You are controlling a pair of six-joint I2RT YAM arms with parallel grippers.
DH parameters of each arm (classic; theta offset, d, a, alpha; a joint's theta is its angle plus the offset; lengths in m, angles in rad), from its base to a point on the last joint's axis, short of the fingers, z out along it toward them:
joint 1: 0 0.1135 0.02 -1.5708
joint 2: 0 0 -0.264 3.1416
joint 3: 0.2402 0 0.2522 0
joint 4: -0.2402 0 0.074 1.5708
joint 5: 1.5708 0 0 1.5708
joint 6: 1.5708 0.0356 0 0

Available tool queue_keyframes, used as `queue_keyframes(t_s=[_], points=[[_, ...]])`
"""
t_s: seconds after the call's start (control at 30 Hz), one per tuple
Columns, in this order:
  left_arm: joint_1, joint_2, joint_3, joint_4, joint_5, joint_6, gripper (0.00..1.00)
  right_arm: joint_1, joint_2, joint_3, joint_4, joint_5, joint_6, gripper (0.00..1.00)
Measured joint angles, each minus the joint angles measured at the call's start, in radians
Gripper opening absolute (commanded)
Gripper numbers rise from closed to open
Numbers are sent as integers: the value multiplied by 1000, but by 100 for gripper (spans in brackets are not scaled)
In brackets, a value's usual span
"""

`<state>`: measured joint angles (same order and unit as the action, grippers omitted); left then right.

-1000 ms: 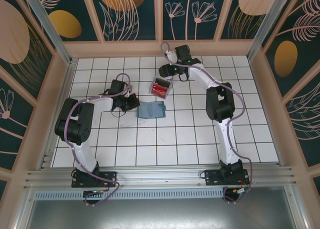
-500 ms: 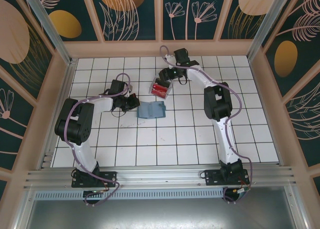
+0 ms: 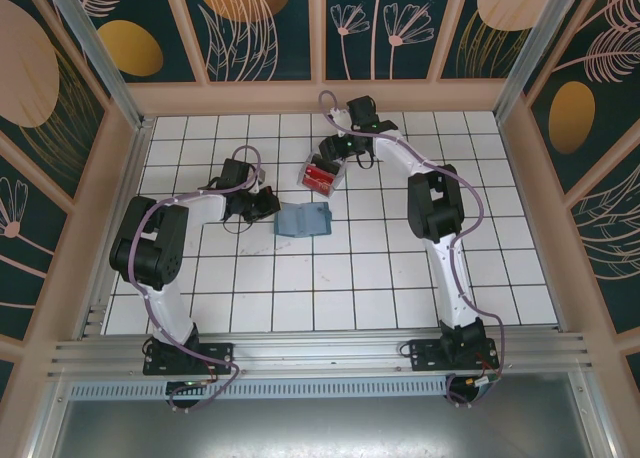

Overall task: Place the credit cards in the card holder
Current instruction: Pick up the credit card from the storage box.

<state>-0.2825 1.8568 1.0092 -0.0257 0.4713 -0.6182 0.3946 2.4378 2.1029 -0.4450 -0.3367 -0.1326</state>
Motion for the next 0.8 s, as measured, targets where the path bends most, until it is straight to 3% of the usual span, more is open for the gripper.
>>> queue_keyframes(t_s=[0.8], points=[[0, 3, 0, 8, 3, -3, 0, 0, -30, 0, 15, 37, 0, 48]])
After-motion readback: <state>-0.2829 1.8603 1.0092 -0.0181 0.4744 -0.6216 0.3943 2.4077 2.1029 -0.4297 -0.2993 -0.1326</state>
